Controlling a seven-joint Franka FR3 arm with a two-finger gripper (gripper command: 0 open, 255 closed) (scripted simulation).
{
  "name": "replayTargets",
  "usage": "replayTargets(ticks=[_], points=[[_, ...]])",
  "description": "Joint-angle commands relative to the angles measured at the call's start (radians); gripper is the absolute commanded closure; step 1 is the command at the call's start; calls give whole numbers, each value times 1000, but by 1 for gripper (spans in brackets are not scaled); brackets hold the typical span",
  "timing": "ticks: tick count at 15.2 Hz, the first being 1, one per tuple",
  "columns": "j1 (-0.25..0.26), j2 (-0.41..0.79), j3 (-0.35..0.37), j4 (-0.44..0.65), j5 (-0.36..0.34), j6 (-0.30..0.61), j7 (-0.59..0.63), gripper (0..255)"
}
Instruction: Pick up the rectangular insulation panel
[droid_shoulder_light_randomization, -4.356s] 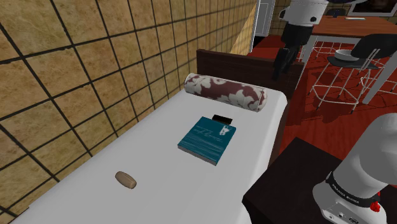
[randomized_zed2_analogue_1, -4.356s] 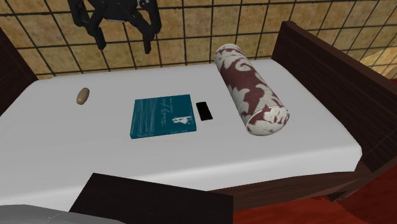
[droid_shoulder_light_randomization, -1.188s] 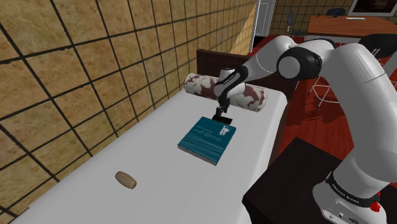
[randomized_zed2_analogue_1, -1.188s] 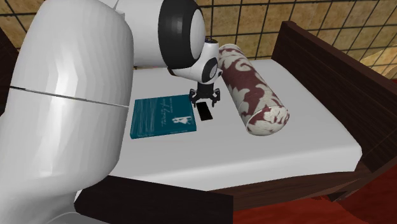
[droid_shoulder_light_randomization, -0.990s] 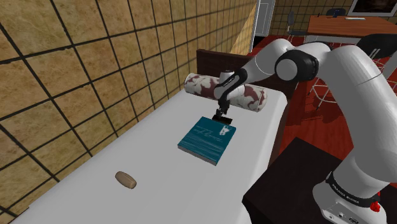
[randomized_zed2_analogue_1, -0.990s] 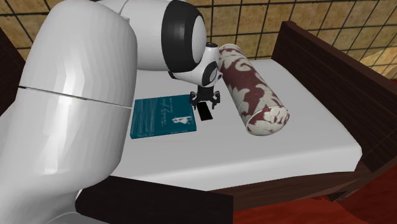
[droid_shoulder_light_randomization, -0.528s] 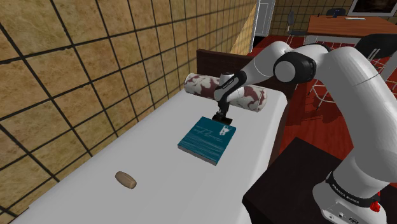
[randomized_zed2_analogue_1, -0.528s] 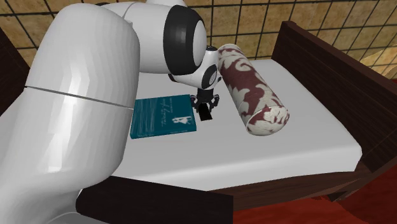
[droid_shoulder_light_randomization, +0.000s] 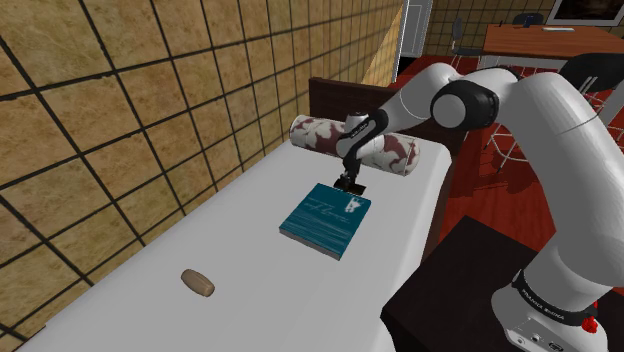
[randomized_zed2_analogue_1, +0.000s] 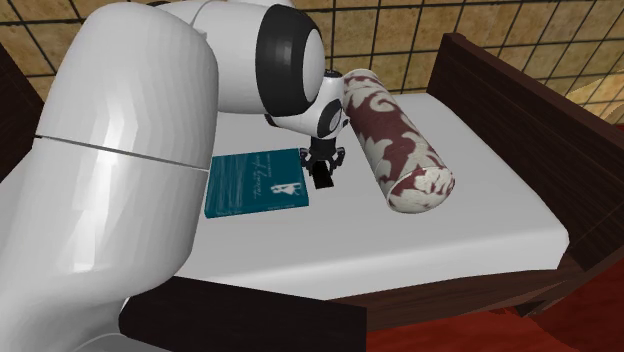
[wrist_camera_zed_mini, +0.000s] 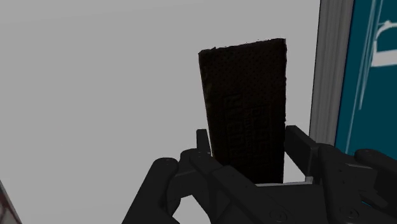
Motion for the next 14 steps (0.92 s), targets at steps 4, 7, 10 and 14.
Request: replayTargets(ticks=[4, 7, 10, 14], points=[[4, -51, -5, -17, -4, -34, 5, 255], [6, -82, -8, -26, -7, -56, 8, 255], [8, -112, -10, -33, -10, -79, 10, 255], [10, -142, -13, -38, -13, -105, 13, 255]])
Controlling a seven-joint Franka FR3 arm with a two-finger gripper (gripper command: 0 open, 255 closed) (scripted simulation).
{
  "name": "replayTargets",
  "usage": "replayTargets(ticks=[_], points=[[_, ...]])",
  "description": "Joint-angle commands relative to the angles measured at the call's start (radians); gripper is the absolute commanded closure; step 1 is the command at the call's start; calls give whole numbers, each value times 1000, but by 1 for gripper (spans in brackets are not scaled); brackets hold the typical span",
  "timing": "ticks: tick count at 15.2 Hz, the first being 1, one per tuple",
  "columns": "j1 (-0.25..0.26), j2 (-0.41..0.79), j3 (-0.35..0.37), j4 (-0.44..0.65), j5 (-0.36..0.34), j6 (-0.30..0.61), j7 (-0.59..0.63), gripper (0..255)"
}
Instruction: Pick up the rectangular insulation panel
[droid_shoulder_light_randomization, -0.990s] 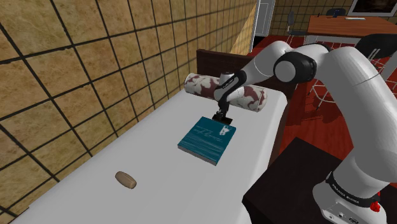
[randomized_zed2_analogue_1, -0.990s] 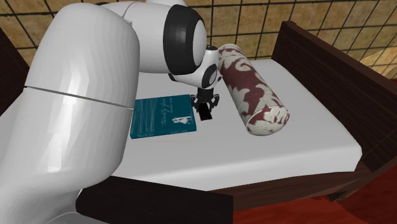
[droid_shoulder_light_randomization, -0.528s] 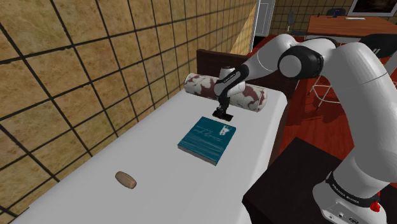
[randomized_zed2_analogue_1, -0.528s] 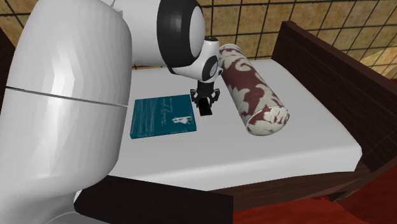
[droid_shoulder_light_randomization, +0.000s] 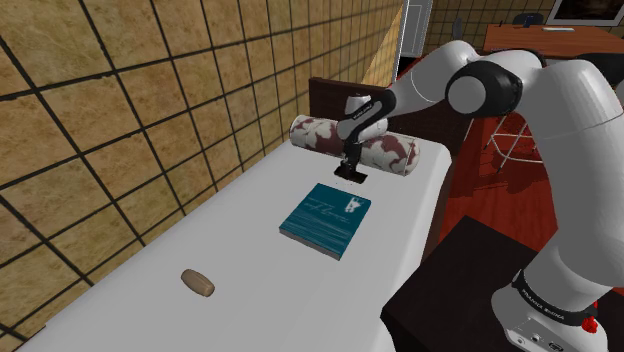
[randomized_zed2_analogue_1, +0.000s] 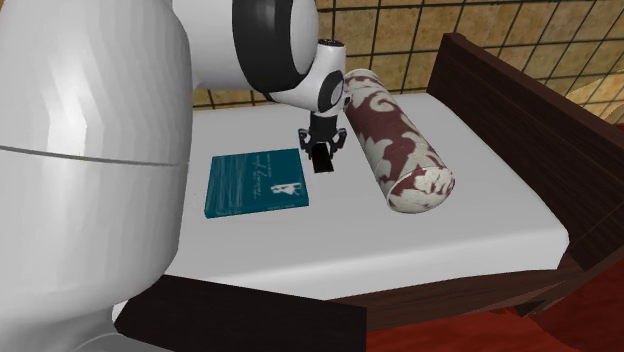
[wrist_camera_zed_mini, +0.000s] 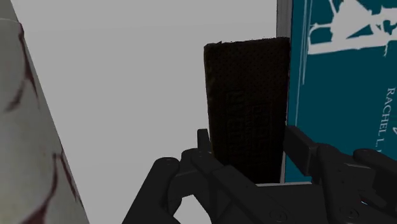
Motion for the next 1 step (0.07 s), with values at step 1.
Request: replayTargets(ticks=[1], points=[[-1, -4, -1, 0, 0, -5, -1, 255]])
